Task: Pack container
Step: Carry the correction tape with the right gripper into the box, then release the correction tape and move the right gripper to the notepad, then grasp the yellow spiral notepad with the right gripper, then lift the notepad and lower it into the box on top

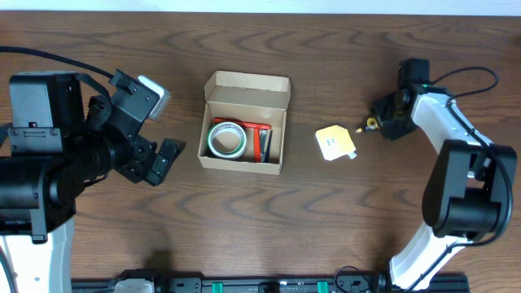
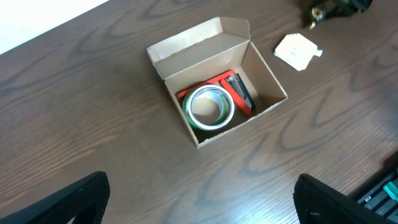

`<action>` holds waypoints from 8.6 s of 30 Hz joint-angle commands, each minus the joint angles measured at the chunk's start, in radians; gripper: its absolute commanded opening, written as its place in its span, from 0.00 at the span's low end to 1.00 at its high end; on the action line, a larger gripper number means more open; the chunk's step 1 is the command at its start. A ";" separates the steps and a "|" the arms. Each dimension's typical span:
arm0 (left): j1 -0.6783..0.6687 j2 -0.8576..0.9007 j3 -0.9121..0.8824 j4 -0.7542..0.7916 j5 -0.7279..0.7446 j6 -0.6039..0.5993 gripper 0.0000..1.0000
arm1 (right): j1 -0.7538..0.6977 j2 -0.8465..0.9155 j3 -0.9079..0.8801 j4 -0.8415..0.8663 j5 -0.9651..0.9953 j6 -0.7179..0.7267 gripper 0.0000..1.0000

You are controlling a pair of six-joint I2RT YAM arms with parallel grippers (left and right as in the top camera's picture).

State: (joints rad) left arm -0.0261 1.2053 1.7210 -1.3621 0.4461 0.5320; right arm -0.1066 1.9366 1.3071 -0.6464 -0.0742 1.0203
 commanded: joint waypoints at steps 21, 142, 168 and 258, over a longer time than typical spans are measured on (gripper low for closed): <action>0.006 0.000 0.014 -0.003 0.015 0.014 0.95 | 0.532 -0.265 0.126 0.080 -0.082 -0.463 0.23; 0.006 0.001 0.014 -0.003 0.015 0.014 0.95 | 0.375 -0.058 -0.216 0.137 0.198 -0.887 0.99; 0.006 0.001 0.014 -0.003 0.015 0.014 0.95 | 0.376 -0.018 -0.198 0.048 0.198 -0.738 0.81; 0.006 0.001 0.014 -0.003 0.015 0.014 0.95 | 0.737 -0.045 0.637 -0.519 0.288 -0.332 0.96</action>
State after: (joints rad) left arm -0.0261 1.2053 1.7210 -1.3621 0.4461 0.5320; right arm 0.6861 1.9690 1.9209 -1.1522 0.1852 0.8101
